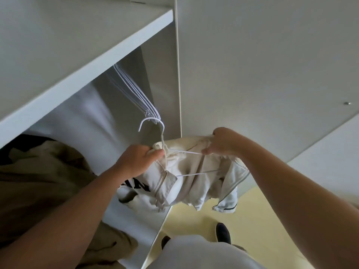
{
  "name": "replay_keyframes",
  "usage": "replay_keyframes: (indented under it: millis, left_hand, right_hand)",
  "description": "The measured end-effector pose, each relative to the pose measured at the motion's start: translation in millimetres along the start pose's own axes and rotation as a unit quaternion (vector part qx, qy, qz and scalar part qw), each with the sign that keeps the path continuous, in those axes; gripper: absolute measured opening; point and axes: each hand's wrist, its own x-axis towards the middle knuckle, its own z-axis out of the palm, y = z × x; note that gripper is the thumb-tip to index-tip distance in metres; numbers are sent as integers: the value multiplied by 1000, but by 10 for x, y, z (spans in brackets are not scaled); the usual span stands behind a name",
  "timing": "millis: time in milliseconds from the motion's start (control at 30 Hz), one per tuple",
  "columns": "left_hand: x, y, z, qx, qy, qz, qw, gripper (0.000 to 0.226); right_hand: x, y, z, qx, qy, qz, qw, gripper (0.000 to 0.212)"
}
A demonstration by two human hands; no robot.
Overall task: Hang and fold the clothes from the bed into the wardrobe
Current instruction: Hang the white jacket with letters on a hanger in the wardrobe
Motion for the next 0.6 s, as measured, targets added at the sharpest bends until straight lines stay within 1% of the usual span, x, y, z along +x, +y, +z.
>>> replay_keyframes:
  millis: [67,100,200,300,367,433,467,533,600]
  left_hand:
    - [4,99,109,3,11,25,1000,58]
    - [-4,150,160,8,14,40,999,58]
    - [-49,300,256,13,30,73,997,63]
    - [-109,500,259,37,43,100,993,73]
    - [-174,673,264,46,17,91,995,86]
    - [-256,868,280,52,-17,56,997,94]
    - [-307,964,289,64,-21,36,997,97]
    - [-428,1143,317,97,-5,15,995,100]
    - [-555,1312,360,129,32,9,991,98]
  right_hand:
    - [-123,64,33,-3,-3,11,1000,44]
    - [-187,89,47,-1,2,18,1000,41]
    - [-390,208,93,19,29,45,998,29]
    - [-611,393,113,34,59,61,996,26]
    - [-757,526,105,34,77,67,994,23]
    - [-906,672,105,39,94,70,992,22]
    - [-988,755,110,43,103,72,991,22]
    - [-1190,950,116,52,120,83,988,20]
    - [-1428,1191,122,58,146,103,982,16]
